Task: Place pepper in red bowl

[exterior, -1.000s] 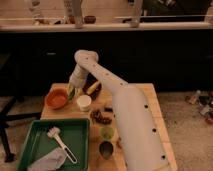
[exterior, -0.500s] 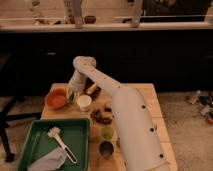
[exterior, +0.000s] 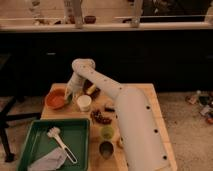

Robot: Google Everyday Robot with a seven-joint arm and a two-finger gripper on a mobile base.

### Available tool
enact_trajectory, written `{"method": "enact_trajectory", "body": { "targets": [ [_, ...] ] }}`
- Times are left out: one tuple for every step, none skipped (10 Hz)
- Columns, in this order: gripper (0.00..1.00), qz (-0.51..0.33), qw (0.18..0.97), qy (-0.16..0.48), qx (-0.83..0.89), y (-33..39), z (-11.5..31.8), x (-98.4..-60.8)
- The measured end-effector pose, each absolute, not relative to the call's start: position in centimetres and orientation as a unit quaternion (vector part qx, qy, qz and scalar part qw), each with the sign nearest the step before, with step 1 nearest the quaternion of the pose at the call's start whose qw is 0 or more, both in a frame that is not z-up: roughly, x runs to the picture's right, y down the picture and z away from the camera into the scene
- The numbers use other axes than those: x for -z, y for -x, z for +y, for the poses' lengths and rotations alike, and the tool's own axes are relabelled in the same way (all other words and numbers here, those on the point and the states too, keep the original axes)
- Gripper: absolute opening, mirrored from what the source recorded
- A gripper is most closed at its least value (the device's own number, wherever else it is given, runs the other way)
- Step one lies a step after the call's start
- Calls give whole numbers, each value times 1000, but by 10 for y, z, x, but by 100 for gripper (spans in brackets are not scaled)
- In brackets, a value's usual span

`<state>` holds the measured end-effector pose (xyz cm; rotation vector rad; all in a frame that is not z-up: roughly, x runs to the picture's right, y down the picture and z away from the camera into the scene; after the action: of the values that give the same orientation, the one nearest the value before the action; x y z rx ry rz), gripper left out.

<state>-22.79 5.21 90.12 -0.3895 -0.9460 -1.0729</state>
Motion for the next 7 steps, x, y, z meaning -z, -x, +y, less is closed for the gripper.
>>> {"method": "enact_trajectory", "body": {
  "targets": [
    [0, -431, 738, 177, 488, 227, 52, -901],
    [0, -430, 739, 178, 487, 225, 51, -902],
    [0, -430, 739, 177, 487, 224, 51, -902],
    [0, -430, 739, 177, 488, 226, 51, -902],
    [0, -431, 738, 177, 488, 227, 51, -901],
    [0, -430, 739, 177, 487, 226, 51, -902],
    [0, -431, 739, 175, 488, 225, 50, -902]
  ]
}}
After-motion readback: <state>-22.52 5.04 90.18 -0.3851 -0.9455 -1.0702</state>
